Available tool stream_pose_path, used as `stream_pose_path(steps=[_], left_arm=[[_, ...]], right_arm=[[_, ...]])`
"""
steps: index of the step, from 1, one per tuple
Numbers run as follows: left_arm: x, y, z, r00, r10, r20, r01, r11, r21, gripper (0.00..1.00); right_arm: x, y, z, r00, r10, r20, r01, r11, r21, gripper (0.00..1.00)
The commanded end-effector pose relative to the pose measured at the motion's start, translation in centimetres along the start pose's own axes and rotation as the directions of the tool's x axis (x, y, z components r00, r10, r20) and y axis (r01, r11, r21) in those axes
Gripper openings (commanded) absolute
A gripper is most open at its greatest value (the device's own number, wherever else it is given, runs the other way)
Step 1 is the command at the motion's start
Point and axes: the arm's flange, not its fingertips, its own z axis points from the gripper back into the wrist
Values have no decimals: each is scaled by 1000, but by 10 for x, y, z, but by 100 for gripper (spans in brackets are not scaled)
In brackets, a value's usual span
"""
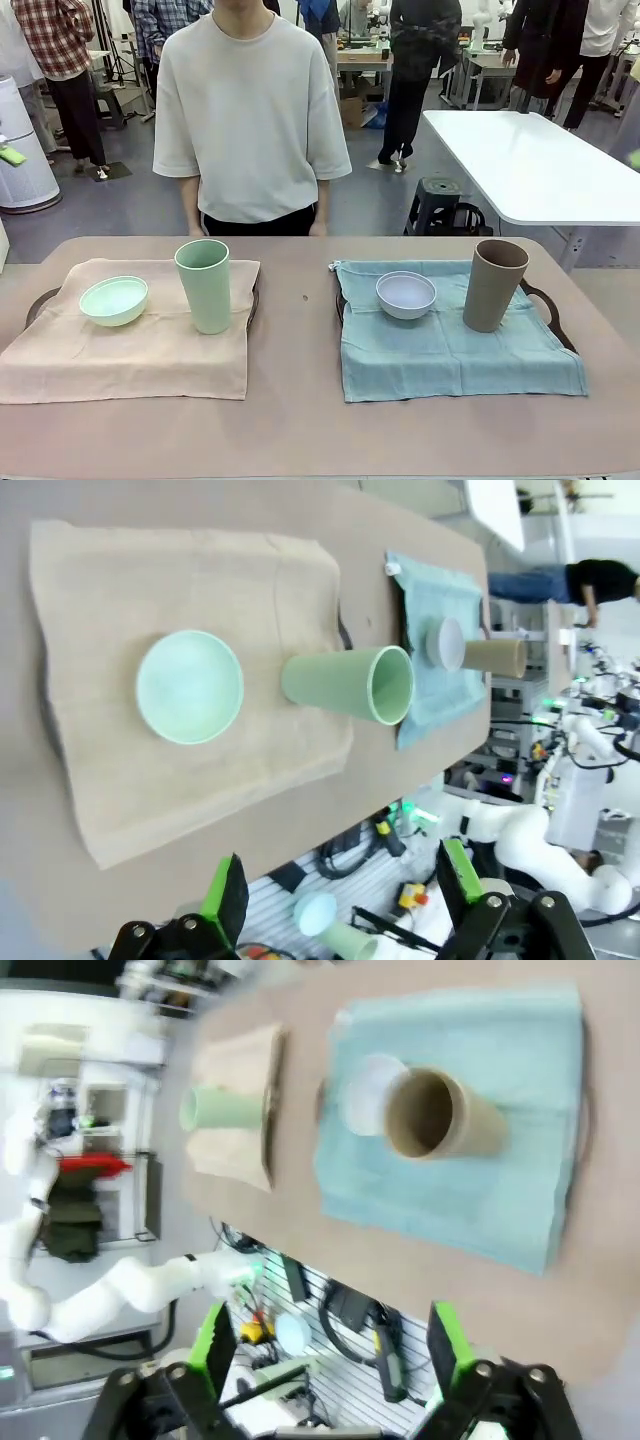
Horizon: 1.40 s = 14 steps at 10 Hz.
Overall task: Set up a tray with a mat and arrange the tableware.
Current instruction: Place the Picnic Bowl and Reusable plastic cup back onto the Handle tray in front of the human's position.
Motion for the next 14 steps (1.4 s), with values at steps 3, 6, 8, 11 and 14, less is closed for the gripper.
stream_pose_path(steps=[3, 6, 8, 11, 14], left_arm=[[5, -13, -13, 1000, 20, -21, -20, 1000, -9, 100], [11, 48, 31, 992, 110, -64, -123, 954, -273, 100], [10, 99, 46, 981, 135, -143, -180, 905, -386, 100], [5, 132, 58, 969, 133, -206, -212, 876, -433, 100], [-11, 130, 43, 972, 159, -172, -218, 880, -421, 100]], right_arm=[[1, -2, 0, 1000, -6, -1, 6, 1000, -6, 100], [4, -54, 21, 982, -112, -152, 169, 881, 443, 100], [-10, -112, 40, 962, -220, -160, 272, 775, 570, 100], [-22, -135, 33, 943, -234, -237, 330, 753, 570, 100], [-39, -141, 38, 949, -252, -188, 314, 748, 585, 100]])
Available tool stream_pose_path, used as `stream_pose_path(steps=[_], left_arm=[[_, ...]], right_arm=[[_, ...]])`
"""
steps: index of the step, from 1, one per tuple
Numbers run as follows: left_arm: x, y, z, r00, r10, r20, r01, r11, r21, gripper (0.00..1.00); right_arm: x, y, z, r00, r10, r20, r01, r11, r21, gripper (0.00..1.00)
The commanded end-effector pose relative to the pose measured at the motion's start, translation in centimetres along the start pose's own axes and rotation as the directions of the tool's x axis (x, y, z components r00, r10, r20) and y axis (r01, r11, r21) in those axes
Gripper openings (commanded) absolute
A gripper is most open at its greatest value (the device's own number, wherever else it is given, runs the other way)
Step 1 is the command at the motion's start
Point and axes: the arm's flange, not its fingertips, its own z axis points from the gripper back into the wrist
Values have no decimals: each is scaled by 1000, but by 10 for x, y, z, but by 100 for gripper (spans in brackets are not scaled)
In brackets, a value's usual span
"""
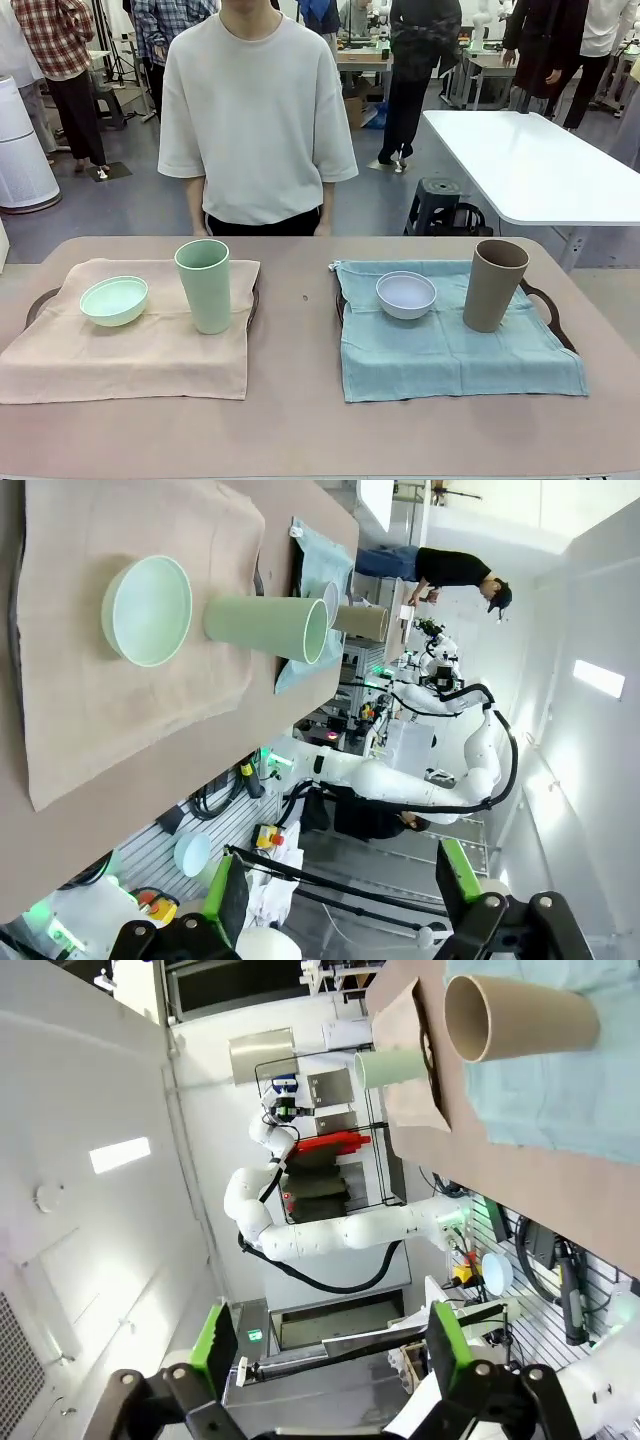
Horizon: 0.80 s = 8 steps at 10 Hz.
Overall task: Set up a tray with a mat and arrange the tableware.
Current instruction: Place the Picnic Bowl and Reusable plastic cup back onto the Handle tray in front of the human's position.
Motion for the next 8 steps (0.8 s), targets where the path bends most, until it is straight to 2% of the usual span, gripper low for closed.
stream_pose_path(steps=[1, 8], left_arm=[[-6, -2, -5, 1000, -2, 23, 2, 1000, 7, 100], [-6, -2, -5, 1000, -2, 23, 2, 1000, 7, 100]], right_arm=[[-4, 3, 1, 1000, 14, 6, -14, 1000, 1, 100], [-4, 3, 1, 1000, 14, 6, -14, 1000, 1, 100]])
